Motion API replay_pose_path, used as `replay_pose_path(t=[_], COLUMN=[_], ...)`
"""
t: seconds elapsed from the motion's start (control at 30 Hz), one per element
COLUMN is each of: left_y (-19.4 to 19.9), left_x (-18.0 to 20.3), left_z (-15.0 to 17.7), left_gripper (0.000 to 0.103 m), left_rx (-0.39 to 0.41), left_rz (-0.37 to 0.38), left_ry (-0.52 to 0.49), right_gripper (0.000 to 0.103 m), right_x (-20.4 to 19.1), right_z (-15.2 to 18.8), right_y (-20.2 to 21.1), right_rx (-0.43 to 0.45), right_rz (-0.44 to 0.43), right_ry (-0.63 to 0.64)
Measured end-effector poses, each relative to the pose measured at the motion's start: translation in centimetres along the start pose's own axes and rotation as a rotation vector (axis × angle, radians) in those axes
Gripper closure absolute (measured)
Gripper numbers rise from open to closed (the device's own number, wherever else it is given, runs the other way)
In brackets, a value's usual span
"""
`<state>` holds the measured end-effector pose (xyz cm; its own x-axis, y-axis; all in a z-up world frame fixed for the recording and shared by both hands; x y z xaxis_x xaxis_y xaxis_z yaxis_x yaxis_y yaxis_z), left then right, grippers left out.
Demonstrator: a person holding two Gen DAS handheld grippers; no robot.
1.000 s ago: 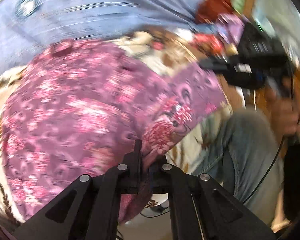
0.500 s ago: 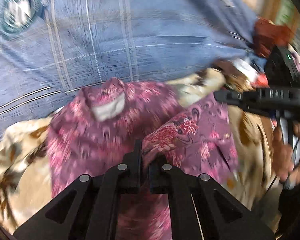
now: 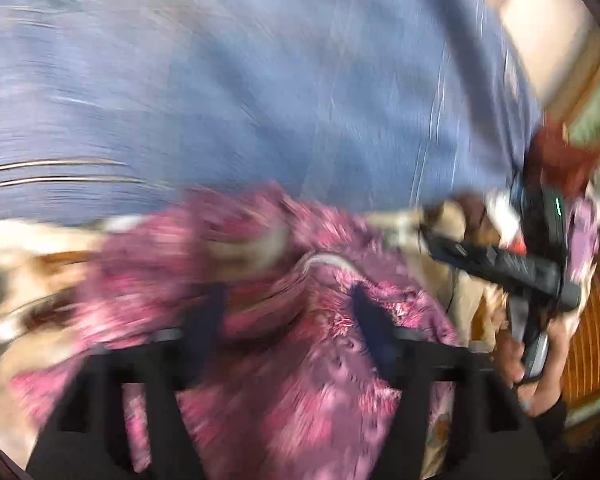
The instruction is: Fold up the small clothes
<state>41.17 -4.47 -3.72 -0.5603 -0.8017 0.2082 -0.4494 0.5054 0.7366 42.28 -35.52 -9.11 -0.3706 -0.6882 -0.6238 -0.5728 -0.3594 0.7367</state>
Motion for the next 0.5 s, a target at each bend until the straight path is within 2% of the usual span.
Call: replay_pose_path(t=[0.07,0.13,0.2,0.23,0.3,0.33,0.4,0.5], left_y=[4.5,7.4,8.6,8.5,7.4,6.6,5.3,2.9], left_x=[-2.6,-5.9,-10.0,-12.2,-15.2,-16.3,-17.1,-16.9], left_z=[1.8,4.6,8.2,10.4,13.5,14.4,15.2,15.3], left_gripper=[0.028,0.028,0.028,0.028,0.028,0.029,0.029,0.031], left_rx=[0.037,0.01,-0.025,-0.047,-0.06,-0.074,-0.067,-0.105], left_rz=[-0.073,-0.182,-0.277,-0.289,-0.235,-0.226,-0.198,-0.119], left_ry=[0.047,0.101,0.226,0.31,0.421,0.464,0.506,0.549], right_gripper=[0.043,0.043,0.041,0.042,0.043,0.043,0.042,0.041], right_x=[-2.5,-5.0,-7.1,-8.0,-9.1,-8.9,-6.7,-2.5], right_z=[2.1,4.3,6.0,6.9,7.6,7.4,6.0,3.6], right_y=[2.9,4.2,3.8,3.0,1.3,1.2,1.1,0.2], right_rx=[0.034,0.029,-0.004,-0.034,-0.074,-0.067,-0.009,-0.004], right_rz=[-0.049,-0.08,-0.106,-0.109,-0.072,-0.052,0.003,0.038], right_ry=[0.068,0.126,0.171,0.2,0.226,0.22,0.134,-0.032])
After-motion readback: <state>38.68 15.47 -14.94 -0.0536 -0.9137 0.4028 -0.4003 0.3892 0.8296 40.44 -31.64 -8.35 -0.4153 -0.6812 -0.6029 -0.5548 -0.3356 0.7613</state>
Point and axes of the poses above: each gripper's, at about its wrist camera, not at the fingertips, and y roughly against the way its jaws point, x to its right, z to its underside, the point moved 2 cm from there along -y, roughly the way its jaws point, and after that the axes turned 14 degrees about -y, right-handed, at the moved point
